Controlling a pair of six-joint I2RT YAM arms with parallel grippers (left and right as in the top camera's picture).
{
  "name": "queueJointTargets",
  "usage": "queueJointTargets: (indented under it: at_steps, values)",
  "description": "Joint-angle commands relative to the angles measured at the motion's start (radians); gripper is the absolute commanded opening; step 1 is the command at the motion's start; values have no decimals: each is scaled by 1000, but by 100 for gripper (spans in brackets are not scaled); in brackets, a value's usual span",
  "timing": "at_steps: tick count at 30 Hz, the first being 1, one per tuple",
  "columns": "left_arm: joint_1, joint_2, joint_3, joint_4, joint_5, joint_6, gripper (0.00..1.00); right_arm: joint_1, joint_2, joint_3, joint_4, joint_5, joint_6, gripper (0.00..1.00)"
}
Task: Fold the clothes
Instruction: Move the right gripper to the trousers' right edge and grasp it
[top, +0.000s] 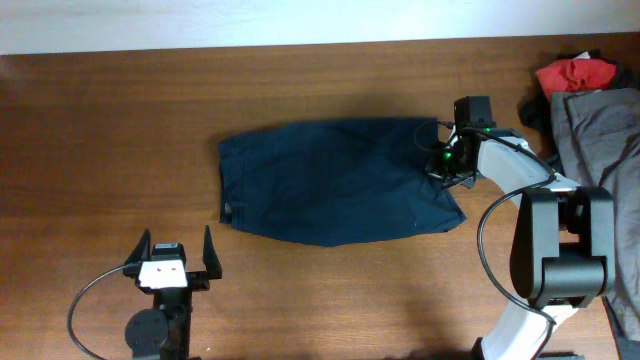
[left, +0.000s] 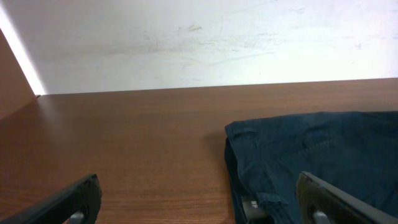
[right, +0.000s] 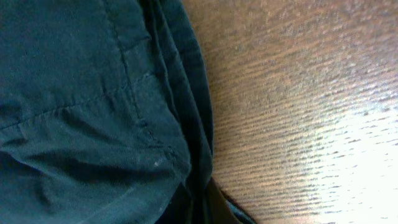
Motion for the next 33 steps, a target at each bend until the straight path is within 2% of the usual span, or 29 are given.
queueJointTargets:
  at_steps: [1, 2, 3, 4, 6, 7, 16, 33]
  values:
    - [6, -7, -2, -8, -3, -6, 99, -1, 0, -10, 5, 56, -6, 21]
    - [6, -7, -2, -8, -3, -6, 99, -1, 0, -10, 5, 63, -6, 30]
    - [6, -7, -2, -8, -3, -6, 99, -1, 0, -8, 3, 65, -9, 56]
    - [6, -7, -2, -8, -3, -6, 99, -1, 0, -6, 0, 64, -14, 73]
    - [6, -7, -2, -8, -3, -6, 99, -1, 0, 11, -34, 64, -14, 97]
    - [6, -7, -2, -8, -3, -6, 99, -1, -3, 21, -55, 64, -14, 99]
    - [6, -7, -2, -8, -3, -6, 99, -1, -45, 117, -198, 167, -14, 99]
    - [6, -7, -2, -11, -37, 18, 99, -2, -45, 128, -243, 185, -14, 99]
